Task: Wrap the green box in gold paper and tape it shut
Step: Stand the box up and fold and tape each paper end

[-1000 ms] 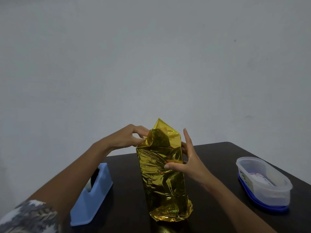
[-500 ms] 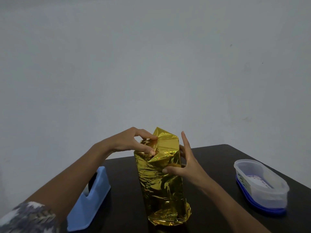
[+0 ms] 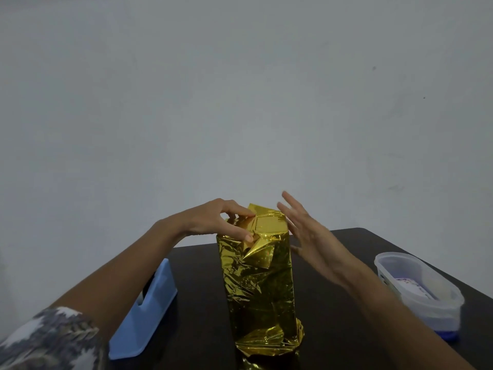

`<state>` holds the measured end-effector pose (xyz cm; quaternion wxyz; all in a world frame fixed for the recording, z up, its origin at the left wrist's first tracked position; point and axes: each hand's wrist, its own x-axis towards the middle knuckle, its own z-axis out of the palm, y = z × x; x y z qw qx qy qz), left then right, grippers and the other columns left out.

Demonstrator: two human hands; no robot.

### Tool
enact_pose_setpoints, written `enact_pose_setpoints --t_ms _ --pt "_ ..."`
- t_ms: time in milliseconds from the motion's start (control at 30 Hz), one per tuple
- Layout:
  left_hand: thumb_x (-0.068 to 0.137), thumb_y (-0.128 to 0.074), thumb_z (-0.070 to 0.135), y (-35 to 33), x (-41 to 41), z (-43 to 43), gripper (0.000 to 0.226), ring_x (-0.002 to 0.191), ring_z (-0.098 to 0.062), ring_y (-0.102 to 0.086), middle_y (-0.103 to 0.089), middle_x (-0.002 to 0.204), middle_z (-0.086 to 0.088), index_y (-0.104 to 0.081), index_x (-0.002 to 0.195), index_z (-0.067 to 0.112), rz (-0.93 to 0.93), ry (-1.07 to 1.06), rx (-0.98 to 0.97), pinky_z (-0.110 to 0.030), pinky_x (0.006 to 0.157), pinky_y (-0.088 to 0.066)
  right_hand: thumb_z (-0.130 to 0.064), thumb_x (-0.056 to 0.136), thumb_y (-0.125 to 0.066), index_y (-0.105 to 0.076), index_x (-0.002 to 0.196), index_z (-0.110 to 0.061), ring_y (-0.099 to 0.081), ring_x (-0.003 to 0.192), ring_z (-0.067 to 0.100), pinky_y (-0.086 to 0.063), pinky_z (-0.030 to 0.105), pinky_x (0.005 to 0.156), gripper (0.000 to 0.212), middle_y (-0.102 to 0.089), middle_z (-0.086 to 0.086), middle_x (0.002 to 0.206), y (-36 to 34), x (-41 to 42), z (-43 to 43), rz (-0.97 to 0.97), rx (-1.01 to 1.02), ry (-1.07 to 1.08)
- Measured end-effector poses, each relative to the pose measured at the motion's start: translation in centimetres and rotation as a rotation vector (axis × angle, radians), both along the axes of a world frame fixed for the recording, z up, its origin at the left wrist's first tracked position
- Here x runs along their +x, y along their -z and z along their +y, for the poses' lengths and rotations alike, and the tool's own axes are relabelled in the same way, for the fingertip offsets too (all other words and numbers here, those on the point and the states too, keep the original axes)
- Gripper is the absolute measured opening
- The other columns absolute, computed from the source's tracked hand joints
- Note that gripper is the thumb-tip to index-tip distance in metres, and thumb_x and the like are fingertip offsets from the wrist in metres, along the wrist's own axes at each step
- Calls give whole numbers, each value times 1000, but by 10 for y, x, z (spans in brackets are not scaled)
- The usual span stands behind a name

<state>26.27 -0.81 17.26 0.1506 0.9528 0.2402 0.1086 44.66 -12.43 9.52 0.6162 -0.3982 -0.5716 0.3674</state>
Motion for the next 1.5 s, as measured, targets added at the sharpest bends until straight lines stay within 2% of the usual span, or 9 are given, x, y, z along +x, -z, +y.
enact_pose_setpoints --t_ms 200,400,500,767,967,1200,1300,1400,1500 --pt "37 -62 85 4 -1 5 91 108 -3 -47 -49 113 25 -54 119 45 -71 8 -53 -14 80 -35 -12 93 -49 -35 141 -30 -39 118 13 -37 13 67 54 -33 -2 147 -25 -12 16 -215 -123 218" --pt "41 -62 86 9 -4 11 80 111 -1 -49 -55 116 20 -59 111 49 -146 17 -123 -15 84 -38 -22 89 -56 -38 138 -34 -55 104 14 -48 38 91 53 -51 -2 124 -25 -14 18 -157 -251 169" --pt "41 -61 87 10 -3 10 78 106 5 -51 -57 113 22 -62 109 48 -179 27 -174 -11 80 -39 -29 87 -61 -29 140 -37 -56 105 18 -52 36 80 62 -50 -1 119 -21 -14 17 -86 -325 146" --pt "39 -60 88 12 -1 11 81 111 1 -50 -56 115 23 -59 110 49 -179 33 -154 -14 84 -37 -31 71 -77 -6 147 -41 -35 129 32 -32 57 98 105 -29 13 149 -29 -17 21 -68 -443 251" --pt "50 -66 65 11 -2 11 69 113 -3 -48 -55 117 18 -58 115 42 -141 31 -142 -13 85 -36 -20 74 -77 3 148 -39 -53 82 21 -45 35 54 110 -36 15 143 -29 -20 16 3 -451 197" --pt "55 -69 58 9 -2 8 79 112 -4 -45 -50 118 19 -55 128 31 -97 3 -65 -12 84 -34 -16 67 -81 7 147 -39 -47 118 32 -50 42 65 122 -30 15 148 -28 -21 12 -33 -440 166" --pt "58 -71 55 9 -2 7 77 110 -6 -44 -49 117 17 -55 129 30 -87 -3 -63 -14 86 -35 -24 71 -74 3 149 -37 -55 105 24 -51 41 64 110 -35 10 147 -30 -20 4 59 -403 39" --pt "57 -70 57 9 0 4 78 108 -6 -44 -47 116 20 -53 129 32 -86 -16 -46 -14 82 -37 -54 73 -60 -22 147 -36 -33 134 21 -37 42 96 85 -29 -3 150 -32 -18 4 -51 -277 128" --pt "59 -68 54 11 1 4 71 110 -7 -43 -46 121 16 -51 126 37 -102 -21 -57 -12 77 -37 -43 92 -51 -48 130 -35 -32 133 12 -32 31 101 39 -36 -7 145 -35 -18 13 -278 -59 308"
